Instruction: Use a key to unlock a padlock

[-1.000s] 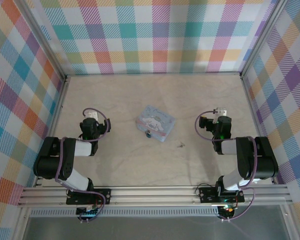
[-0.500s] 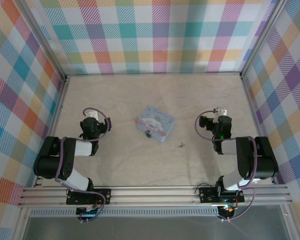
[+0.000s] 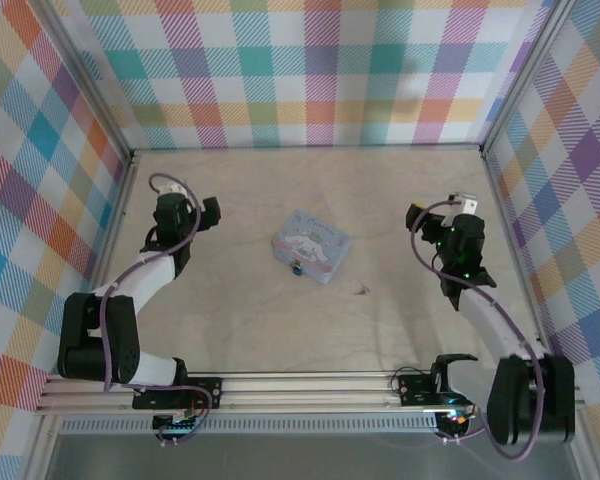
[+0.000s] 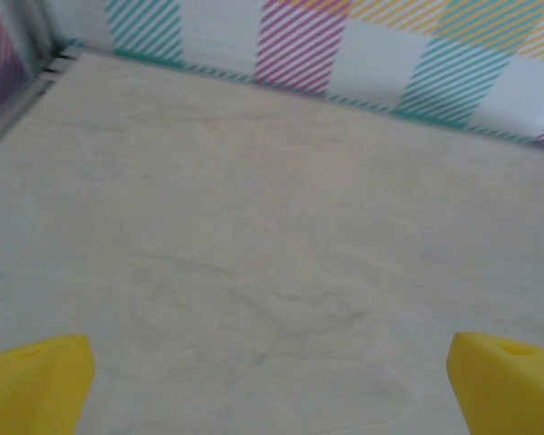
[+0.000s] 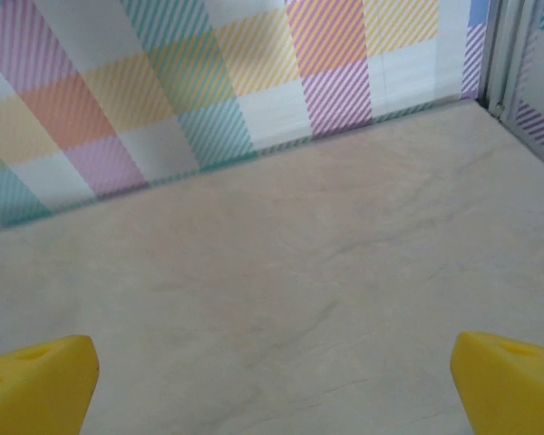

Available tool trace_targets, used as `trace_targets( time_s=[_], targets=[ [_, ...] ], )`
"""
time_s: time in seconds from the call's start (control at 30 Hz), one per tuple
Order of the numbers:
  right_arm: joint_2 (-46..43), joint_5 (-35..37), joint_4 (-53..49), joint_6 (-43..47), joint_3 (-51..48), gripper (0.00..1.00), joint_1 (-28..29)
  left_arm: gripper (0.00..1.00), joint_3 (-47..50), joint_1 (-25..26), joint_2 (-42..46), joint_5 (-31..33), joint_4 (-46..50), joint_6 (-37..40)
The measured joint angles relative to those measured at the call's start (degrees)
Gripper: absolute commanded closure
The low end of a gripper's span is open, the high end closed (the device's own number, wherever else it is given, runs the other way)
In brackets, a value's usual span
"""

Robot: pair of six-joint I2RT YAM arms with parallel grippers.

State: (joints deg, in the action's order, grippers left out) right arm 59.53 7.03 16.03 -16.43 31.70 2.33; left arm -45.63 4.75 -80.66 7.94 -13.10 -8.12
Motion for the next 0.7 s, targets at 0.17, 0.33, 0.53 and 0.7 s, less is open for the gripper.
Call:
trace_targets(
  time_s=[0.17, 0.33, 0.53, 0.7],
  targets=[
    [-5.01, -8.74, -9.75, -12.33, 2.67, 0.02, -0.44, 0.01, -9.84, 0.13, -4.07, -13.9, 7.04, -7.58],
    [-4.96, -18.49, -17.25, -19.63, 2.99, 0.07, -0.13, 0.08, -10.69, 2.56, -10.14, -27.28, 8.15, -14.01],
    [-4.94, -24.61, -21.2, -24.7, 1.53, 0.13, 2.78, 0.17, -11.87, 8.35, -17.33, -37.35, 10.03, -18.27],
    [-2.6, -25.83, -21.57, -27.15, -0.57, 0.15, 8.33, 0.23, -14.84, 11.87, -20.55, -41.16, 10.38, -19.39]
  ],
)
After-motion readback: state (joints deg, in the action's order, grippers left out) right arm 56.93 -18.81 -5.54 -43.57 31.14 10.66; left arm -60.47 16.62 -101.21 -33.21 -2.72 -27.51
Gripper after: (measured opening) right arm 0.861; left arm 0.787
